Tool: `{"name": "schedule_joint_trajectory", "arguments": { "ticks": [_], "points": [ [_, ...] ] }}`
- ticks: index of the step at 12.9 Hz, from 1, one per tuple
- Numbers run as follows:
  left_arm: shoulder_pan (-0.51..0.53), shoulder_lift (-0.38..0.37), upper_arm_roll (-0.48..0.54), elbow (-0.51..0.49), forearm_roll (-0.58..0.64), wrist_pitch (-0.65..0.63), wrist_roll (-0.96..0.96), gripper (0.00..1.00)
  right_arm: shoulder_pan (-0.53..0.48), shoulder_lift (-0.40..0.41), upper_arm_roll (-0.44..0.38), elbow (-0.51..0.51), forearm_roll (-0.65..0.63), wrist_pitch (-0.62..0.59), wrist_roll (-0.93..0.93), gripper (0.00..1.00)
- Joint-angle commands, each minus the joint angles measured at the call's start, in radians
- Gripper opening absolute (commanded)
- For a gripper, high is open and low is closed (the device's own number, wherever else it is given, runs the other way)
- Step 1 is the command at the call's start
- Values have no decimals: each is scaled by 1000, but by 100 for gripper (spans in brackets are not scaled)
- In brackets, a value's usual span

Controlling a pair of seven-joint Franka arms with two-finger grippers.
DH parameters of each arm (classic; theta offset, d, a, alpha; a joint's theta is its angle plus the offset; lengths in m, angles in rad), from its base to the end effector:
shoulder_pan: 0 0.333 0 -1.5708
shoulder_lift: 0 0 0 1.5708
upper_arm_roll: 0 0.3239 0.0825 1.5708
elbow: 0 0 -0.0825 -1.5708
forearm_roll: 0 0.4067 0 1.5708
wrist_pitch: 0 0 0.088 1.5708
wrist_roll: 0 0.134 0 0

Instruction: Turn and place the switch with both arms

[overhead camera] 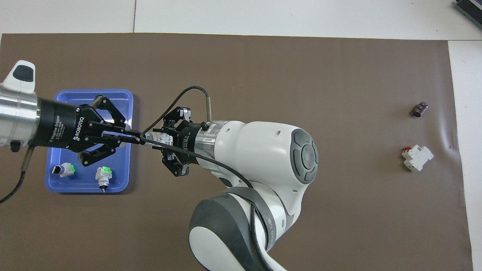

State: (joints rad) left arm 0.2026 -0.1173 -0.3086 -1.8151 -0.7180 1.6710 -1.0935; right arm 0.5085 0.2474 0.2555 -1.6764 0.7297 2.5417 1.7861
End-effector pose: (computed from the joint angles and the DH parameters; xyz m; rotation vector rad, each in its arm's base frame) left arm 0.5352 -0.1472 0.5828 2.1862 1.3054 -0.5377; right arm 0.5281 0.4861 0.5115 -1.6861 1.6263 0.5495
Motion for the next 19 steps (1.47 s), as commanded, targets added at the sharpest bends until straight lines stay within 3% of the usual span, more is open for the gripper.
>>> {"name": "schedule_joint_trajectory", "arguments": {
  "ticks": [1,2,3,4,5,9,13,16,19],
  "points": [
    [8,-39,2,-20,17,-30,-20,0,-21,-8,-1,-19,-6,-1,-2,0],
    [8,-39,2,-18,17,-28,-20,0,-22,-8,-1,-19,-6,-3,-1,0],
    [8,-39,2,-18,17,-28,-20,0,-22,-13,-2,-20,-6,-5,4,30],
    [8,-39,2,-18,17,-28,-20,0,-21,-16,-4,-20,-6,-9,1,87],
    [8,-39,2,-18,17,-28,-20,0,-22,-19,-5,-20,-9,-18,-2,100],
    [8,-39,2,-21,25,-20,-16,0,-24,-36,-7,-29,-21,-40,-2,100],
    [4,-56,-1,-52,187,-4,39,0,-82,-123,-10,-63,-47,-173,-59,100],
    [49,-117,6,-183,268,86,208,0,-149,-186,-12,-63,-126,-314,-111,100],
    [167,-148,6,-294,284,179,456,0,-229,-243,-12,-59,-246,-432,-180,100]
  ]
}}
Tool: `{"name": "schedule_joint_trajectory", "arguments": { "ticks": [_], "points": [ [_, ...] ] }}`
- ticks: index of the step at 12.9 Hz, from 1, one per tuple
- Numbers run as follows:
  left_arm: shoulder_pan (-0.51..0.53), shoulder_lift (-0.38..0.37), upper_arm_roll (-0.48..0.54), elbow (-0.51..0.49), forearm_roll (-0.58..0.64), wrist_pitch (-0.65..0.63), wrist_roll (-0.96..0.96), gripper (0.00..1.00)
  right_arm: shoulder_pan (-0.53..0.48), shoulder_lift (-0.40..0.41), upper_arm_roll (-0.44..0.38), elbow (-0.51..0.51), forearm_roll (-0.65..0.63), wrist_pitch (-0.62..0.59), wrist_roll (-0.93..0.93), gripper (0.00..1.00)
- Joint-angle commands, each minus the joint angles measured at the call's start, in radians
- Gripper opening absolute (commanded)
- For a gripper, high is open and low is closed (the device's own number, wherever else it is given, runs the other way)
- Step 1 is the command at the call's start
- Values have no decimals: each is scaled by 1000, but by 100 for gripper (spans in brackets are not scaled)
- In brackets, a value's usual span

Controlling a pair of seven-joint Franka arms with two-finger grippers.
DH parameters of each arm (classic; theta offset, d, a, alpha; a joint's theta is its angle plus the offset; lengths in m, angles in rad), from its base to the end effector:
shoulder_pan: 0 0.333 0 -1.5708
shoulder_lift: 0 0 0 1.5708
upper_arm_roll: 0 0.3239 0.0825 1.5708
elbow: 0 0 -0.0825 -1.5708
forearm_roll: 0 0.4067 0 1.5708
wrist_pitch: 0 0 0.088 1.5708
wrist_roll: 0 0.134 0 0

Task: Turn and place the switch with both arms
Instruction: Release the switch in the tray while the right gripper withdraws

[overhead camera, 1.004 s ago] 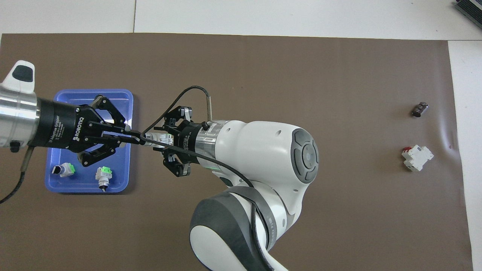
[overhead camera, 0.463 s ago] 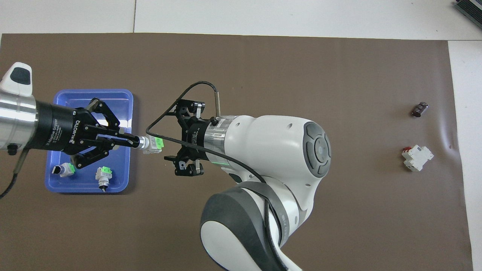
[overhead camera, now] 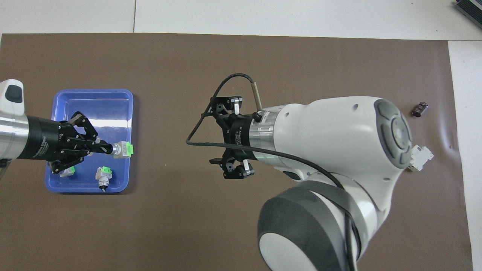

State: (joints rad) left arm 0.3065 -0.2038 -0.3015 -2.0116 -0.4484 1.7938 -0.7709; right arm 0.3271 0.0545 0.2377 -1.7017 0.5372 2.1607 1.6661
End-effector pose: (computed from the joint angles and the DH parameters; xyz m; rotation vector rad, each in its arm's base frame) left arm 0.5210 -0.0538 0.5192 2.5208 1.1985 -0.2223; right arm 0.5336 0.3719 0.5795 -2.0068 1.5509 0.3769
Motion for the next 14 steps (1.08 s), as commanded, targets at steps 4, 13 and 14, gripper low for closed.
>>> {"name": "schedule_joint_trajectory", "arguments": {
  "ticks": [4,13,14],
  "points": [
    [149,-31,-2,-143,155,181,369,0,-129,-79,6,-27,-234,-224,-265,100],
    [134,159,-4,-182,341,414,530,0,-477,-84,3,-18,-387,-372,-1101,100],
    [129,161,-5,-171,341,408,530,21,-496,-84,3,-16,-432,-374,-1193,100]
  ]
}}
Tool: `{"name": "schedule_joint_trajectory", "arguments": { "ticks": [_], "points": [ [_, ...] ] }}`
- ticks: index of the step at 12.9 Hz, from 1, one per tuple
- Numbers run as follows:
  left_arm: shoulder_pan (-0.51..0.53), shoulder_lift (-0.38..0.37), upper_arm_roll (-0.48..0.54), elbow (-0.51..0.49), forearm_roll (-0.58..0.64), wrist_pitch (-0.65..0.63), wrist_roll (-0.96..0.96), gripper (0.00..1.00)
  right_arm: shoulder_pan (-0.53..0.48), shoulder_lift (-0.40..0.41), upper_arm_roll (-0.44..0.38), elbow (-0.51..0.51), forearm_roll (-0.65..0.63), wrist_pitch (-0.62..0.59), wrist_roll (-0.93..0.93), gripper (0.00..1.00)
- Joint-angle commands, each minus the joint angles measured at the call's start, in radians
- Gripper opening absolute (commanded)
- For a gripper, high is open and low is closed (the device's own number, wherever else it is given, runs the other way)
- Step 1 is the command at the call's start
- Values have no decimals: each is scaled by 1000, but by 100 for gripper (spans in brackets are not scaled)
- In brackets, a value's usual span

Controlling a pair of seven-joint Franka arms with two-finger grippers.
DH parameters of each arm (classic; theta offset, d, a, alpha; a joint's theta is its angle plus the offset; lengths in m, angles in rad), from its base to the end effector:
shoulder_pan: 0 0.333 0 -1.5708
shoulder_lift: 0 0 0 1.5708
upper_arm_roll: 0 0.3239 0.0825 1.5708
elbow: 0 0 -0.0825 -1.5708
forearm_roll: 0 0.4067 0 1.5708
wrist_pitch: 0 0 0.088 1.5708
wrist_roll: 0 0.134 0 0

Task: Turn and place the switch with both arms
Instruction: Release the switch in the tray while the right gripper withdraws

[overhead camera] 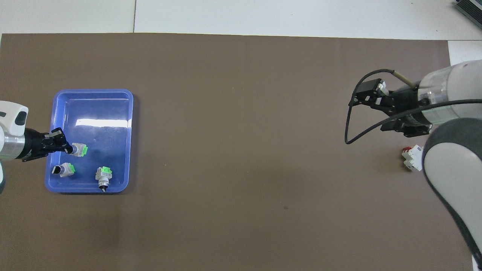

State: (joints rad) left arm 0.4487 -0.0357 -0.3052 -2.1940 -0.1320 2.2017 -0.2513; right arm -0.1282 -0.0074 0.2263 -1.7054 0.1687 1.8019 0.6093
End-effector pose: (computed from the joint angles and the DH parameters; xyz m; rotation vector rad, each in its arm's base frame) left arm 0.5447 0.0709 0.3722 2.9578 0.7089 0.0560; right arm 0.5909 0.0771 0.5650 -2.8435 0.7890 -0.0594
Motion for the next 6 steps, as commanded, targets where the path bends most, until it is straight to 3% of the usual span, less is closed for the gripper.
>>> {"name": "schedule_joint_trajectory", "arguments": {
  "ticks": [1,2,6],
  "points": [
    [-30,0,-2,32,26,-10,12,46,-56,-22,14,-13,-108,-15,-223,100],
    [-47,16,-2,80,31,-43,12,61,-74,-20,14,-11,-129,-16,-294,100],
    [-148,74,-3,339,72,-224,14,64,-94,10,16,88,-133,-108,-322,100]
  ]
}}
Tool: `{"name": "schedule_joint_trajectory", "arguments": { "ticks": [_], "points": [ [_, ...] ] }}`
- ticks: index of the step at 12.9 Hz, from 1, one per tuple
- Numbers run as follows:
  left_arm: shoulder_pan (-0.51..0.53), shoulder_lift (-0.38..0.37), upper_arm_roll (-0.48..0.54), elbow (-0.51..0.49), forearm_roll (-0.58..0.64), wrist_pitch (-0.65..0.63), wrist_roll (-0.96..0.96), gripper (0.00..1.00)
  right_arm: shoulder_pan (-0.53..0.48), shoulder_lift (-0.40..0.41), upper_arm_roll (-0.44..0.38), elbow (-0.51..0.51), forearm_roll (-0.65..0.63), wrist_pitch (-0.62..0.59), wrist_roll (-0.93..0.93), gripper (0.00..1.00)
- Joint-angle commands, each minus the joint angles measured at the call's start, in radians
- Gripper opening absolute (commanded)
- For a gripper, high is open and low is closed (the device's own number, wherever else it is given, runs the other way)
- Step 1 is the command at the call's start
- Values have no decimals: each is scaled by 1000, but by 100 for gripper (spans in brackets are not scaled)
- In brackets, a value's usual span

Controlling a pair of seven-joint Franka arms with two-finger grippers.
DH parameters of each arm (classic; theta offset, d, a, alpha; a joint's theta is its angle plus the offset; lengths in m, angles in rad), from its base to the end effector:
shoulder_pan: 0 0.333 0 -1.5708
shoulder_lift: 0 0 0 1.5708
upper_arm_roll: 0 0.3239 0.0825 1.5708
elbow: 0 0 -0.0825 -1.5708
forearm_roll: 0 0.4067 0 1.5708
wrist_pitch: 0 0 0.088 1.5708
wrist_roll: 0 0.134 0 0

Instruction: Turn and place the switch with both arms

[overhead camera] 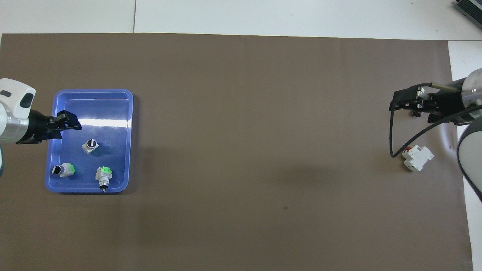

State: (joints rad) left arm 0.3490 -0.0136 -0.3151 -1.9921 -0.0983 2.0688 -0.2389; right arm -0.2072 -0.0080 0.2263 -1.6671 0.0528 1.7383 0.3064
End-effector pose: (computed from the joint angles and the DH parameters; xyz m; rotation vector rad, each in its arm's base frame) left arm 0.5840 0.0119 0.4469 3.0083 0.4789 0.1229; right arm 0.5905 0.0179 0.5773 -3.0438 0.4507 -0.1074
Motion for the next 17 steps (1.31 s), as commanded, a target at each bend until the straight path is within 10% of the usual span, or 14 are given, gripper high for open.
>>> {"name": "schedule_joint_trajectory", "arguments": {
  "ticks": [1,9,12,15,17],
  "points": [
    [-73,55,7,178,42,-114,3,63,-15,11,16,52,-18,-46,-21,100],
    [-300,93,4,488,165,-499,73,54,-27,0,15,35,-16,-80,-33,100],
    [-295,144,7,642,174,-662,151,54,112,-1,-146,30,-16,-80,-35,100],
    [-280,124,17,613,163,-575,148,100,127,-1,-165,29,-13,-82,-38,100],
    [-263,90,14,540,161,-486,145,100,147,-9,-217,38,-13,-144,-113,100]
  ]
}}
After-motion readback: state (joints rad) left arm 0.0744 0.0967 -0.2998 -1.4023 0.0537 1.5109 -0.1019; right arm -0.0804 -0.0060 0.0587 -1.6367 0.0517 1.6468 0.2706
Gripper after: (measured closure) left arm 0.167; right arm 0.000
